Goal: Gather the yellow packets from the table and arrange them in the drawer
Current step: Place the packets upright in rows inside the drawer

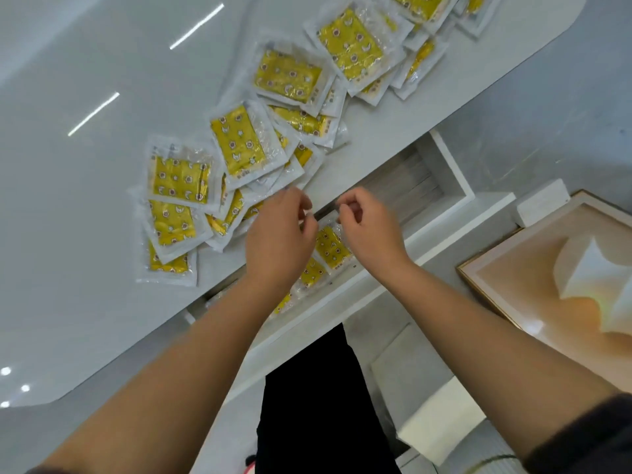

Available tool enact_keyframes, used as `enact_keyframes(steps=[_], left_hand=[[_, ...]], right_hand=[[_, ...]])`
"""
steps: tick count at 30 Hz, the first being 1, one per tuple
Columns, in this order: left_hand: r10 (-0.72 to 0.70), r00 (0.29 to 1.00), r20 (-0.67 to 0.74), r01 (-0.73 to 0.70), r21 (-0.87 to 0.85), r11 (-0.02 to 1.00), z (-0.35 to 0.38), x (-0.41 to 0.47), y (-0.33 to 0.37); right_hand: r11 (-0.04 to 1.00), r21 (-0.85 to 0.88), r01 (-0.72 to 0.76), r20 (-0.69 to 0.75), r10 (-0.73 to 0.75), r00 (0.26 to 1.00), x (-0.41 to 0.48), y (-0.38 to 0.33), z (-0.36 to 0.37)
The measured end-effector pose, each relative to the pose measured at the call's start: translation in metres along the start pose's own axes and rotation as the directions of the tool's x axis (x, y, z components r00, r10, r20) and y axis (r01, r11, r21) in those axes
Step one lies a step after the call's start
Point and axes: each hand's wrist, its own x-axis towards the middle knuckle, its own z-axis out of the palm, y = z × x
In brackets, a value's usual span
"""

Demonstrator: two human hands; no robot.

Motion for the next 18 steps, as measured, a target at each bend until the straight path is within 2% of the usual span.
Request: enact_keyframes(steps=[2,3,5,8,11,14,18], left_hand=[[0.068,0.988,-0.138,-0.057,0.081,0.995,-0.011,0.021,-0.004],[0.074,0.984,-0.164,-0.051,0.139,0.989,-0.013,0.033,-0.009],[0.026,0.993,-0.113,0.001,0.232,0.973,-0.014,0.056,-0.020],[-0.026,1.000,-0.003,0.025,0.272,0.962,-0.014,0.076,-0.034],[0.035,0.999,-0.019,-0.029,0.259,0.965,-0.018,0.081,-0.042],[0.098,0.994,-0.042,-0.081,0.294,0.952,-0.027,0.085,-0.050],[0.184,0.983,0.029,-0.179,0.410,0.894,-0.029,0.080,-0.048]], right_hand=[[0.996,0.084,-0.042,-0.002,0.042,0.999,0.006,-0.017,-0.003],[0.991,0.122,-0.060,0.009,0.059,0.998,0.010,-0.025,-0.002],[0.976,0.195,-0.094,0.034,0.089,0.995,0.018,-0.037,0.001],[0.950,0.282,-0.132,0.042,0.125,0.991,0.030,-0.050,0.006],[0.908,0.383,-0.171,0.035,0.171,0.985,0.038,-0.058,0.007],[0.881,0.417,-0.223,0.087,0.206,0.975,0.041,-0.061,0.012],[0.842,0.449,-0.299,0.186,0.240,0.953,0.047,-0.066,0.015]])
